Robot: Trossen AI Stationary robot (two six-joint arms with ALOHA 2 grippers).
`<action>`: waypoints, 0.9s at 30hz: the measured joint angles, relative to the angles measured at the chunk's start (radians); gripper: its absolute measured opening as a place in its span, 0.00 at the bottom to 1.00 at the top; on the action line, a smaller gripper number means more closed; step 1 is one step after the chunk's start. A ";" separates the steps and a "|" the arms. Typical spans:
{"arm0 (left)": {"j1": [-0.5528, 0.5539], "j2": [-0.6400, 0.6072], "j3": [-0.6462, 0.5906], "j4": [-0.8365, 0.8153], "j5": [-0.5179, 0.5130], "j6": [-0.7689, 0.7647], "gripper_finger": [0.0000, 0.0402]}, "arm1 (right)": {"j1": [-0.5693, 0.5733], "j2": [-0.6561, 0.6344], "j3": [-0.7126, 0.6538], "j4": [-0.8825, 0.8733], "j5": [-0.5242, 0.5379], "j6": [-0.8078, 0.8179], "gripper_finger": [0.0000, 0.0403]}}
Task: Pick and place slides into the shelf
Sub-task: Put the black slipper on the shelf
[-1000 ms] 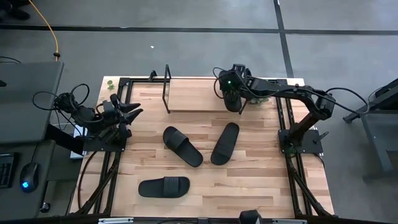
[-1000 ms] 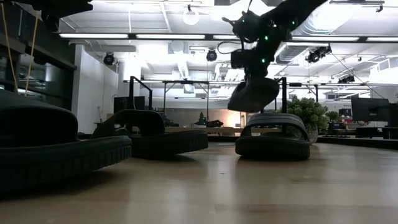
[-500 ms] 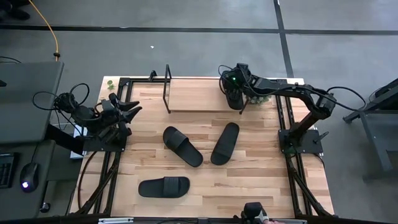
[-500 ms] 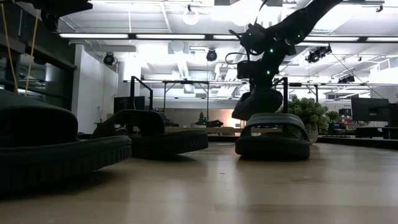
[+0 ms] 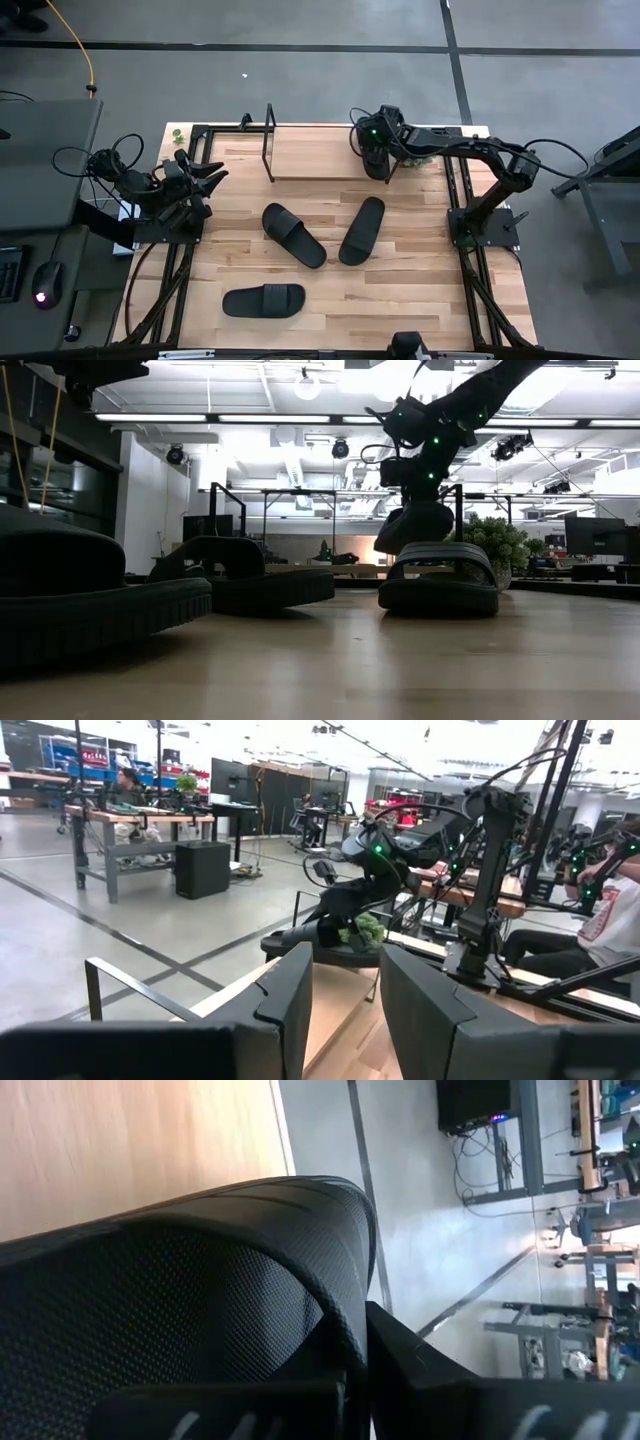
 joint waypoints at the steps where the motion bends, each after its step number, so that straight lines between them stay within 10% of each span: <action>1: 0.000 0.000 0.000 0.000 0.000 0.007 0.26 | 0.005 0.000 0.000 -0.004 0.009 0.006 0.00; 27: 0.000 0.000 0.000 0.003 0.000 0.017 0.26 | 0.019 0.152 0.004 0.011 0.109 0.055 0.00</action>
